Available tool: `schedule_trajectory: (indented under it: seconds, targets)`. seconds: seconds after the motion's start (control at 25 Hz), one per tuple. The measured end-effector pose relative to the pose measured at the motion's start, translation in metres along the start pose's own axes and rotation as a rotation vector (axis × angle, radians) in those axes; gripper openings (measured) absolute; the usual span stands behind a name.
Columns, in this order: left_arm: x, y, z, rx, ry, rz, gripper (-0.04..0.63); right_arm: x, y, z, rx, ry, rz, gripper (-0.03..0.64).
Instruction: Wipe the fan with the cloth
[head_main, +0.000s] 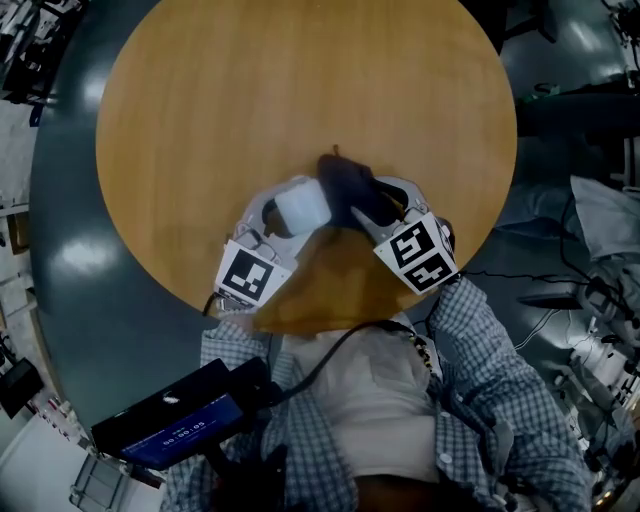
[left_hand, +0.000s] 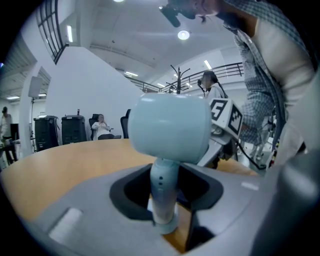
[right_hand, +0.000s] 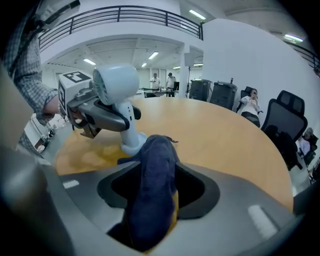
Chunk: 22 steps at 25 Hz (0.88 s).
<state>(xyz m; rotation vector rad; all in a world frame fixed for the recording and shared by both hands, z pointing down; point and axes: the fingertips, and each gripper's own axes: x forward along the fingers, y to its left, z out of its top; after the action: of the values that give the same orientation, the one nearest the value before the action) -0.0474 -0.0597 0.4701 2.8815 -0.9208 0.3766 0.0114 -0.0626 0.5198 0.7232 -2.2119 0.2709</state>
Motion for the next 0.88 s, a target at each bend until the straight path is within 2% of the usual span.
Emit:
schedule_trajectory:
  seconds: [0.16,0.32,0.44,0.64,0.88]
  targets:
    - [0.003,-0.002,-0.001,-0.001,0.004,0.015,0.15,0.018,0.001,-0.018,-0.015,0.058,-0.006,0.175]
    - [-0.004,0.005,0.006,-0.025,0.006,0.037,0.15,0.022,-0.003,-0.014,0.027,0.026,-0.012,0.105]
    - [-0.017,0.019,0.009,-0.03,-0.004,0.064,0.15,0.018,-0.004,0.002,0.074,-0.006,-0.015,0.098]
    - [-0.002,0.001,0.023,-0.009,-0.01,0.109,0.15,-0.03,-0.031,0.006,0.111,-0.119,-0.046,0.098]
    - [-0.02,0.013,0.055,0.005,-0.025,0.15,0.15,-0.085,-0.037,0.082,0.124,-0.317,-0.04,0.097]
